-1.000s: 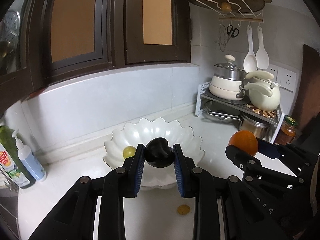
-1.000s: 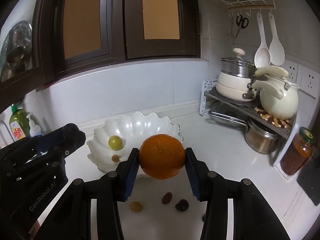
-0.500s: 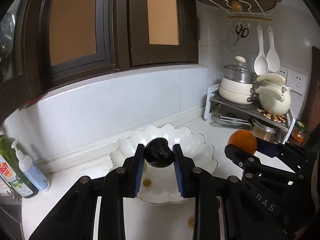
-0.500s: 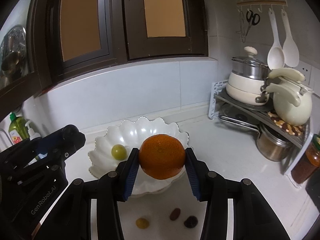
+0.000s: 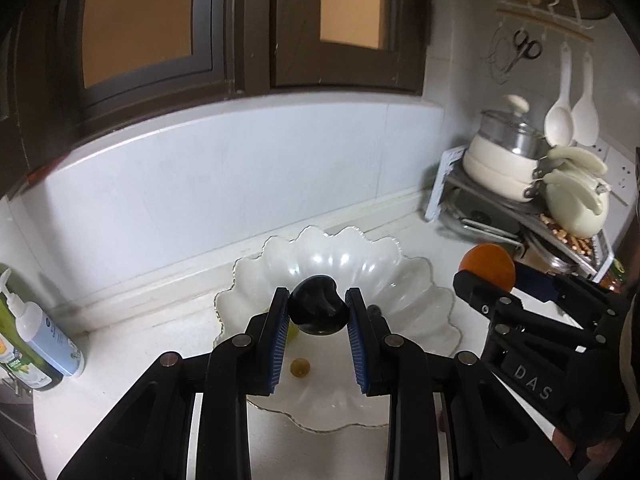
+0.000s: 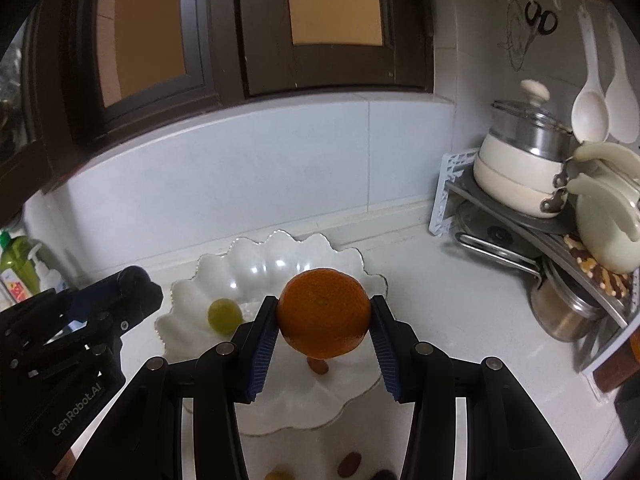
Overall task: Organize fruits
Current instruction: 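Lower into the bowl and open left gripper while right gripper releases the mandarin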
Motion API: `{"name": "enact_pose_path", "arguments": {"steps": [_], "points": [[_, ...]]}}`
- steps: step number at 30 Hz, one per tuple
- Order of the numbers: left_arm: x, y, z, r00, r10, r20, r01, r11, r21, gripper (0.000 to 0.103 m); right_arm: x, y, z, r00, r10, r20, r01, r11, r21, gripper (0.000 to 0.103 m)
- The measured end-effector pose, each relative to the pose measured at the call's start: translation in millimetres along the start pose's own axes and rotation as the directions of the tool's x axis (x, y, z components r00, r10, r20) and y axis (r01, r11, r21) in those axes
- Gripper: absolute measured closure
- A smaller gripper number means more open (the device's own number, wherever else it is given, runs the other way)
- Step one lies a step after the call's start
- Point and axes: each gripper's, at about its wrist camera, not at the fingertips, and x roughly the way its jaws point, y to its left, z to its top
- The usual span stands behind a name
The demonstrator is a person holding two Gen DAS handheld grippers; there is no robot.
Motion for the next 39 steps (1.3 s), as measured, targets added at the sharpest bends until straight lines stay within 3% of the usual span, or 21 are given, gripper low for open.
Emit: {"name": "enact_pose_path", "arguments": {"steps": [13, 24, 39], "points": [[58, 11, 9, 0.988, 0.015, -0.157, -0.018, 1.0, -0.014, 0.074, 60, 2, 8, 0.982, 0.016, -0.186, -0.022, 0.999, -0.029, 0.056], [101, 20, -8, 0.958, 0.003, -0.287, -0.017, 0.999, -0.047, 0.074, 94, 6, 4, 0.961, -0.001, -0.275, -0.014, 0.999, -0.052, 0.056], [130, 23, -17, 0.927, 0.028, -0.373, -0.039, 0.999, -0.022, 0.074, 123, 10, -7, 0.934, 0.002, -0.358, -0.027, 0.997, -0.066, 0.056]]}}
